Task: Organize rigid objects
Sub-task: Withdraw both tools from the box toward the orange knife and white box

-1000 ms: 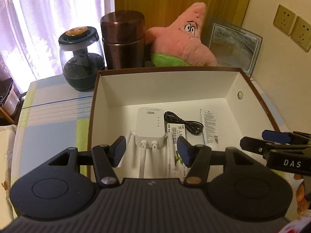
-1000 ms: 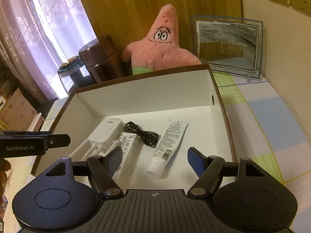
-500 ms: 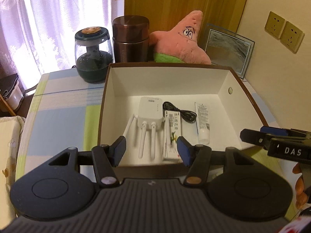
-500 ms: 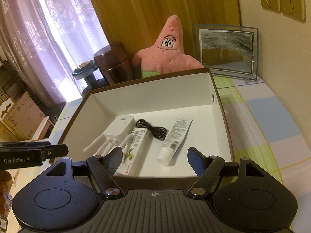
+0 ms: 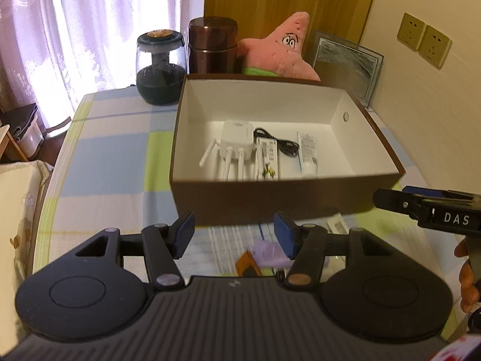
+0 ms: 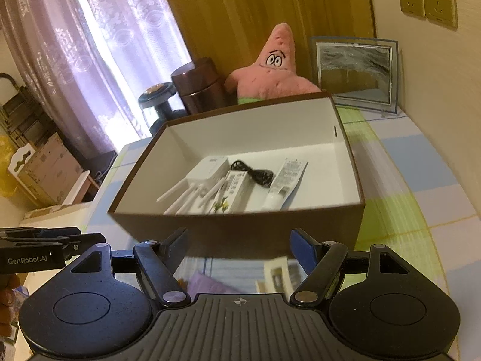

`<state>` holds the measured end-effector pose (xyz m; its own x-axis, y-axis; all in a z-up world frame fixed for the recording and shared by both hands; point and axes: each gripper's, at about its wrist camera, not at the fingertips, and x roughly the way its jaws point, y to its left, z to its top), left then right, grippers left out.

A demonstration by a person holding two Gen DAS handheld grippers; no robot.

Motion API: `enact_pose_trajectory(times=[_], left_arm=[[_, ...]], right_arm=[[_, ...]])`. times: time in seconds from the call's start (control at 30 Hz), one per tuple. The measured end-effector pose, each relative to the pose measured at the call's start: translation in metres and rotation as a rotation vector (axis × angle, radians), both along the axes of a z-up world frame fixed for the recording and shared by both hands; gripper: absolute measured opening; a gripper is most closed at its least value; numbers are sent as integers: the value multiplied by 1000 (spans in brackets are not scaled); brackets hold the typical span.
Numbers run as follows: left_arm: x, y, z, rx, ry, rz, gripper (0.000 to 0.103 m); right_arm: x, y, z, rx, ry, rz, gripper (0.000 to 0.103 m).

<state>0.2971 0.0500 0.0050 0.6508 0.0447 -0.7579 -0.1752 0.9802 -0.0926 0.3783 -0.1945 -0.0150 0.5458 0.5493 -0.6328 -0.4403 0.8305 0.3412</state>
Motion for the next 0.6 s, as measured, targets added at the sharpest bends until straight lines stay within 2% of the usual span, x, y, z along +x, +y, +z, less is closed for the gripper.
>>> enact_pose_trajectory(times=[0.3,0.6], left_arm=[[-44,-11,-16,-15,43,-22,57],[-66,-8,-25,-12,69,-20,58]], right_arm=[[-40,-6,-9,-21,30,1,71],[-66,-11,-23,-51,68,-8,71]])
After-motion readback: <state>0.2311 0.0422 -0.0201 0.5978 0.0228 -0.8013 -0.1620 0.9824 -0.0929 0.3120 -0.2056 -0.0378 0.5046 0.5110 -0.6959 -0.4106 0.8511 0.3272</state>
